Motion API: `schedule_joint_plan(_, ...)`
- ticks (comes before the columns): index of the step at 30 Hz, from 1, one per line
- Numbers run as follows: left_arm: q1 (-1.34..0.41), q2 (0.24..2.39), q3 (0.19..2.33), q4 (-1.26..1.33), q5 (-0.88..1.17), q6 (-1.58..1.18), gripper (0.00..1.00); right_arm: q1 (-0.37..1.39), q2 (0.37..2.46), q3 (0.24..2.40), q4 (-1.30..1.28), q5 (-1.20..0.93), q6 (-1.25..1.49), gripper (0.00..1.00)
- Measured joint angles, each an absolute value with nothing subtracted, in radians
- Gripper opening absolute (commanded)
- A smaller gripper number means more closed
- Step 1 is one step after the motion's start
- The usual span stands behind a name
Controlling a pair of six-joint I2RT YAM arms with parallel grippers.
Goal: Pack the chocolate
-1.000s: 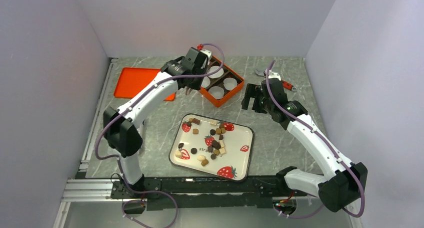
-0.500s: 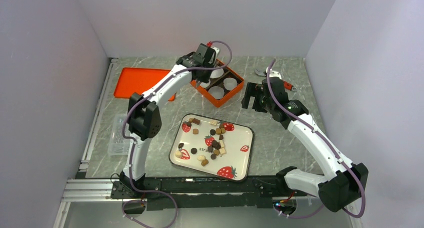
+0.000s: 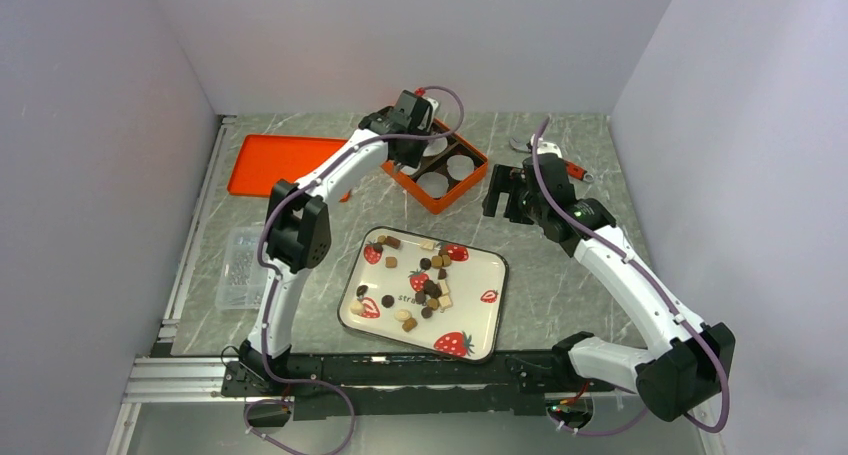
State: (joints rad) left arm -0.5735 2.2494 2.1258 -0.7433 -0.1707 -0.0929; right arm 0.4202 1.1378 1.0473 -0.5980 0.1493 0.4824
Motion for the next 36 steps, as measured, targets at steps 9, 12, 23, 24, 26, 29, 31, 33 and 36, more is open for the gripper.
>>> schedule_joint_plan(9,-0.565,2.249,2.127,-0.739,-0.164,-0.089,0.45,0.42,1.156,1.047,-0.598,0.146,0.482,1.0)
schedule_joint_plan(12,-0.565,2.243,2.125,-0.739,-0.164,-0.087,0.45,0.42,1.156,1.047,-0.598,0.146,0.482,1.0)
schedule_joint_plan(23,-0.567,2.001,2.003,-0.745,-0.153,-0.095,0.45,0.42,1.156,1.047,-0.598,0.146,0.482,1.0)
schedule_joint_plan(24,-0.569,1.958,1.969,-0.738,-0.152,-0.099,0.45,0.42,1.156,1.047,-0.597,0.146,0.482,1.0)
schedule_joint_plan(26,-0.574,1.859,1.877,-0.737,-0.15,-0.111,0.45,0.42,1.156,1.047,-0.597,0.147,0.482,1.0)
schedule_joint_plan(29,-0.588,1.736,1.763,-0.743,-0.15,-0.126,0.45,0.42,1.156,1.047,-0.597,0.147,0.482,1.0)
schedule_joint_plan(31,-0.607,1.649,1.67,-0.746,-0.154,-0.136,0.45,0.42,1.156,1.047,-0.597,0.147,0.482,1.0)
schedule_joint_plan(33,-0.632,1.584,1.599,-0.754,-0.156,-0.145,0.46,0.42,1.156,1.047,-0.596,0.147,0.482,1.0)
schedule_joint_plan(36,-0.67,1.512,1.514,-0.779,-0.157,-0.158,0.46,0.42,1.156,1.047,-0.596,0.147,0.482,1.0)
